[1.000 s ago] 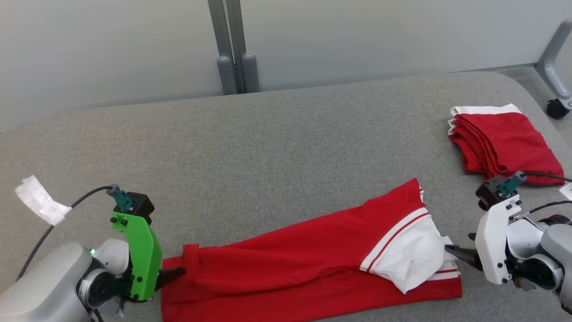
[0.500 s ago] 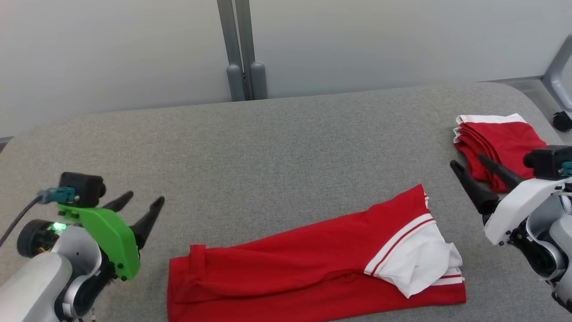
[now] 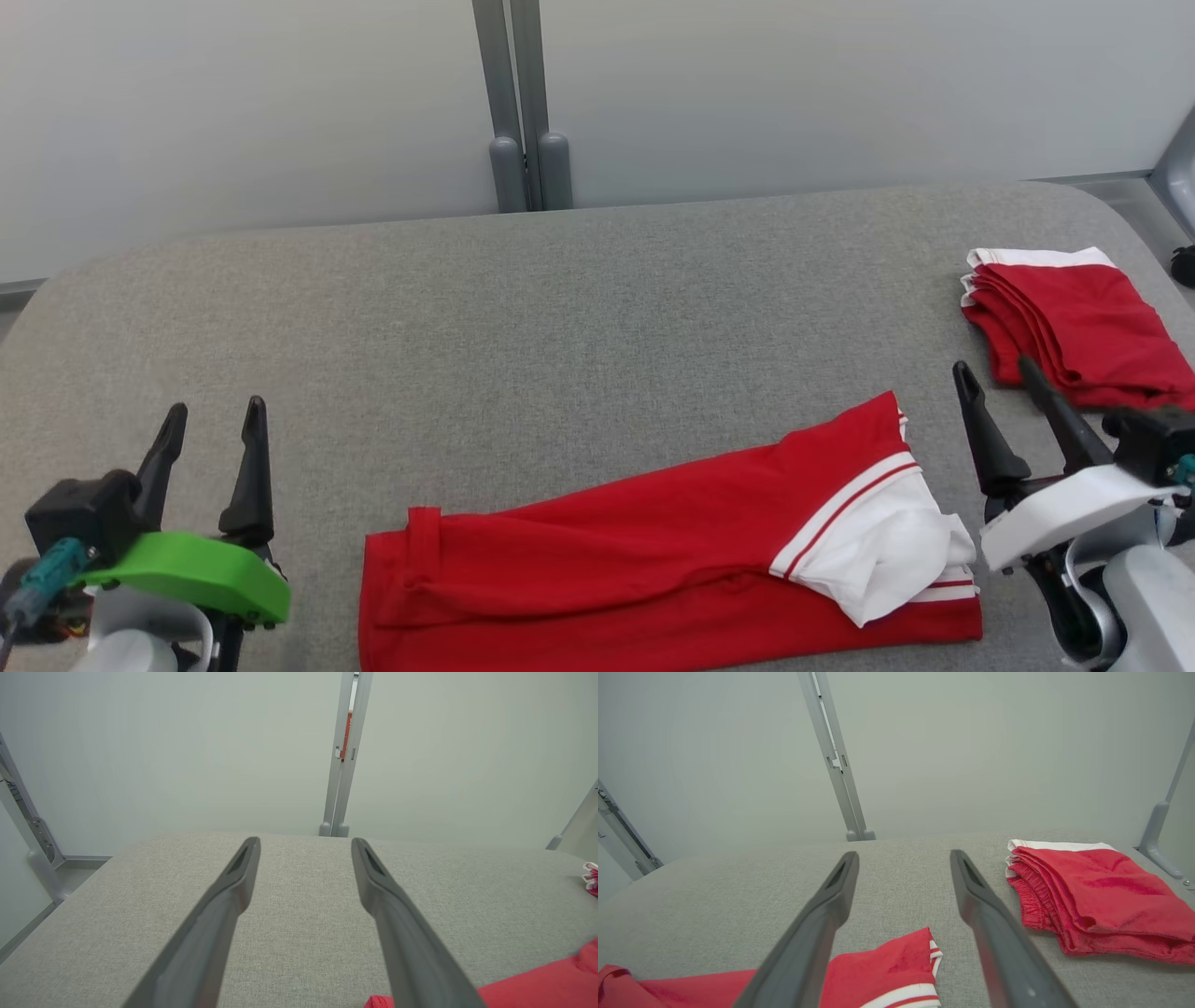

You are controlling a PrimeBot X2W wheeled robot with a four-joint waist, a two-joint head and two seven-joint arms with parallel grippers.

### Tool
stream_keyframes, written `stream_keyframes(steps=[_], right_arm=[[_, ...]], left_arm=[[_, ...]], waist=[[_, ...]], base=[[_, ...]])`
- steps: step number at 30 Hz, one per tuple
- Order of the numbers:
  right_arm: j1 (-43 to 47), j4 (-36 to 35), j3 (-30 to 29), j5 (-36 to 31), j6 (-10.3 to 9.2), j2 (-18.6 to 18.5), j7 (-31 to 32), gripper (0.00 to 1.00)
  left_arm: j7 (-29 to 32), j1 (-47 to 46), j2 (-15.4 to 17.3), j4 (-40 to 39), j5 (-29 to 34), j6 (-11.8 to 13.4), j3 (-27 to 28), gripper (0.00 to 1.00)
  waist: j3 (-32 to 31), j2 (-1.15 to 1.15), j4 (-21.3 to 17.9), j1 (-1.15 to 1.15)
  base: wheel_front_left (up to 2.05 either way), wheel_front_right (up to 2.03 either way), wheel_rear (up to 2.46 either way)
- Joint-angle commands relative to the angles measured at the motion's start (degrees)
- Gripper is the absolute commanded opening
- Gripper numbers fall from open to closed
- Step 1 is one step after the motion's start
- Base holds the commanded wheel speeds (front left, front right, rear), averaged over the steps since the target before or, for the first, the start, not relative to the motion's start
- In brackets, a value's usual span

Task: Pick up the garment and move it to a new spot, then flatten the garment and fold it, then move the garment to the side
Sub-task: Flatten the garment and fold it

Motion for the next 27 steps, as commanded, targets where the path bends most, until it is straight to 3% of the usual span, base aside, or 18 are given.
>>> stream_keyframes(steps=[1, 5, 14, 20, 27], right_arm=[[1.74, -0.65, -1.13, -1.81, -0.02, 0.77, -0.23, 1.0], [5.6, -2.24, -4.42, -4.84, -0.01, 3.68, -0.31, 1.0], [8.64, -4.16, -7.65, -8.42, 0.0, 6.48, 2.32, 1.0], [6.92, -1.24, -7.42, -8.9, 0.0, 6.66, 8.47, 1.0], [2.68, 6.87, -7.21, -6.61, -0.01, 7.47, 19.91, 1.0]], left_arm=[[-0.46, 2.36, -1.26, -0.57, 0.87, 0.86, 1.21, 1.0], [-0.65, 7.26, -5.35, -2.76, 6.25, 1.16, 6.2, 1.0], [-0.65, 12.33, -11.53, -0.79, 13.67, -3.97, 13.11, 1.0], [-0.66, 10.89, -13.79, 1.13, 15.72, -7.11, 14.69, 1.0], [-0.67, 9.17, -15.94, 3.74, 17.41, -9.84, 14.42, 1.0]], waist=[[-0.05, 0.0, -0.08, 0.0], [-0.15, 0.0, -0.14, 0.0], [0.53, 0.0, -0.34, 0.0], [1.12, 0.0, -0.12, 0.0], [2.14, 0.0, 1.53, 0.0]], base=[[0.0, 0.0, 0.0], [0.0, 0.0, 0.0], [0.0, 0.0, 0.0], [0.0, 0.0, 0.0], [0.0, 0.0, 0.0]])
